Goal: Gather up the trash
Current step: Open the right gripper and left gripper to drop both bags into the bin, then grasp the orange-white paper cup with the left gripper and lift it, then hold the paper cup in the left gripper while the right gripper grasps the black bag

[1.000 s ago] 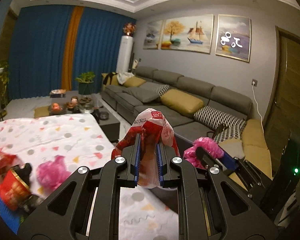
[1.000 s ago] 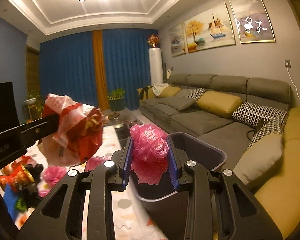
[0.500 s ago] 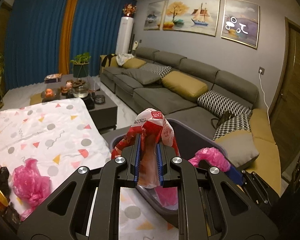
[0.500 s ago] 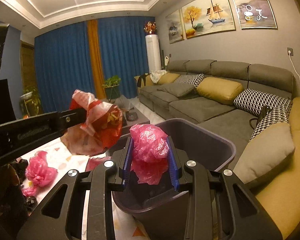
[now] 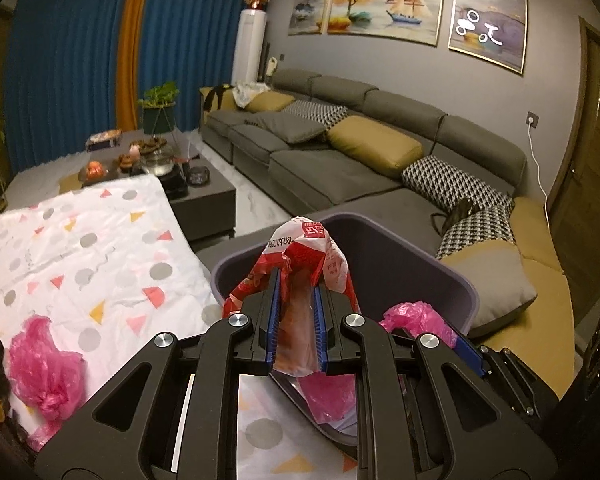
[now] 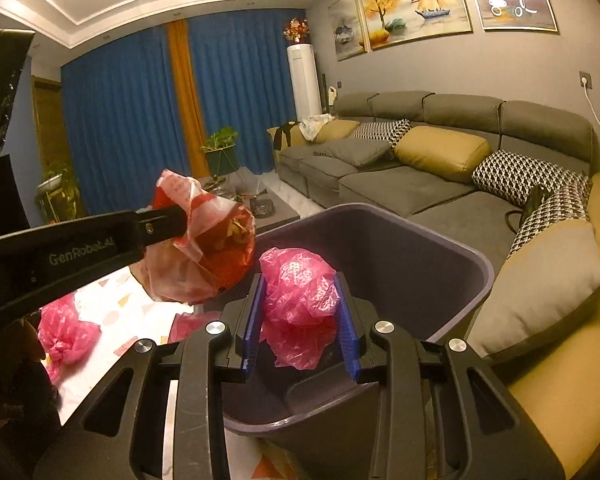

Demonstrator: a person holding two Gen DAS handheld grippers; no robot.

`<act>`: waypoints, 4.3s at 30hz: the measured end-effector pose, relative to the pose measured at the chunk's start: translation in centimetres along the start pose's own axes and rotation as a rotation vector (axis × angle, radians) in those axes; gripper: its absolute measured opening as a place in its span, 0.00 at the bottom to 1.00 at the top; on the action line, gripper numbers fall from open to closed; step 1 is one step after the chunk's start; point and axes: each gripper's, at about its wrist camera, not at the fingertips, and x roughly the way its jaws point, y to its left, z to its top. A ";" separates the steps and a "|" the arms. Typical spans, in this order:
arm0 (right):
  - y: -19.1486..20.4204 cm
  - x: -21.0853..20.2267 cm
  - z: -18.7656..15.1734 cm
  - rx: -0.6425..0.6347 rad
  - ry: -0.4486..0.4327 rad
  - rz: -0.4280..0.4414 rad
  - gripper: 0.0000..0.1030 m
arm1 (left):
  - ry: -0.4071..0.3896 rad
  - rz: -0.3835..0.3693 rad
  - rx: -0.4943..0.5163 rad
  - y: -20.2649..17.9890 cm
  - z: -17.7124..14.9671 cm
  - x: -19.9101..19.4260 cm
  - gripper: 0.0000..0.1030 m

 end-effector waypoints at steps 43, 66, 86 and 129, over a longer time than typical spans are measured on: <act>1.7 -6.0 0.2 -0.012 -0.077 -0.076 0.72 | -0.114 0.093 -0.088 2.6 -0.7 -9.5 0.86; 13.0 -14.3 -6.5 -0.115 -0.099 0.073 0.79 | -0.187 0.252 -0.134 13.8 -16.0 -25.5 0.88; 15.4 -14.4 -10.0 -0.141 -0.026 0.116 0.79 | 0.078 0.080 -0.155 15.8 -21.3 -20.1 0.87; 26.0 -6.0 -10.1 -0.251 0.177 0.350 0.64 | -0.102 0.145 -0.277 23.1 -21.5 -29.4 0.56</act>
